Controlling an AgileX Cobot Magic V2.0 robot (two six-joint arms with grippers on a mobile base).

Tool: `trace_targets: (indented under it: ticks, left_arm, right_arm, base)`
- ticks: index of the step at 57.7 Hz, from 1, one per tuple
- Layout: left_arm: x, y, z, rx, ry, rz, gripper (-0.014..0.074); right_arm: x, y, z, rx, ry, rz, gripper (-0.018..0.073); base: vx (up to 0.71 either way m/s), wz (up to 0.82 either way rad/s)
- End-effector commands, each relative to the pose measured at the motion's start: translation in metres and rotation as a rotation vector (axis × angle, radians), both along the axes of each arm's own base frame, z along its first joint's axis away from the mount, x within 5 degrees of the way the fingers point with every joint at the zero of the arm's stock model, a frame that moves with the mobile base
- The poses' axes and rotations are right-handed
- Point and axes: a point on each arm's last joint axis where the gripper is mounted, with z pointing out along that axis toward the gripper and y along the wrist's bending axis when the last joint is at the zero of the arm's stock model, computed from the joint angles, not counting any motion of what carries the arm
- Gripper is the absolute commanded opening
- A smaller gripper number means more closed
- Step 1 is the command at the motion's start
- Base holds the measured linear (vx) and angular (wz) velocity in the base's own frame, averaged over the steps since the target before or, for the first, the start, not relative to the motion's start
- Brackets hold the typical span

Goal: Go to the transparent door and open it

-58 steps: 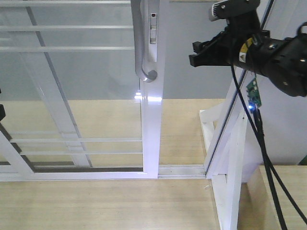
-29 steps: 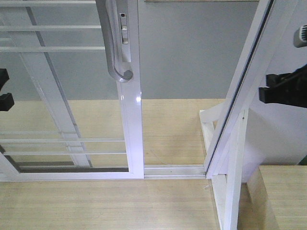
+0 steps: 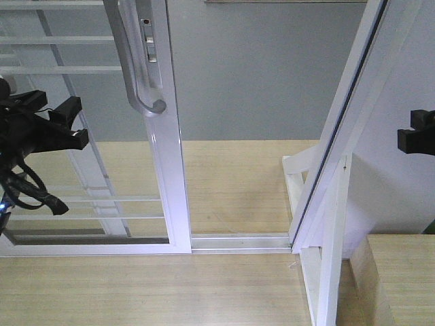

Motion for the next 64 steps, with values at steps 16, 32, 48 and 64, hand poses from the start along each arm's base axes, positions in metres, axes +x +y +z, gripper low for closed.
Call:
trace_targets:
  ticks: [16,32,48,64]
  left_arm:
    - [0.041,-0.016,0.016,-0.069,-0.188,-0.055,0.0475]
    - [0.095,-0.029,0.043,-0.068,-0.269,-0.066,0.0475]
    - [0.139,-0.038,0.058,-0.075,-0.318,-0.062,0.0475]
    - [0.169,-0.044,0.051,-0.069,-0.328,-0.062,0.0475]
  right_arm:
    - [0.0,-0.001,0.015,0.0,-0.084,0.017,0.0444]
    - [0.0,-0.002,0.013,-0.007,-0.065,0.003,0.0444]
    - [-0.002,-0.004,0.009,-0.018,-0.026,-0.022,0.0444]
    - [-0.003,-0.005,0.006,-0.018,-0.004,-0.035,0.0444]
  base:
    - [0.0,0.0]
    - [0.0,0.0]
    - [0.0,0.0]
    - [0.0,0.0]
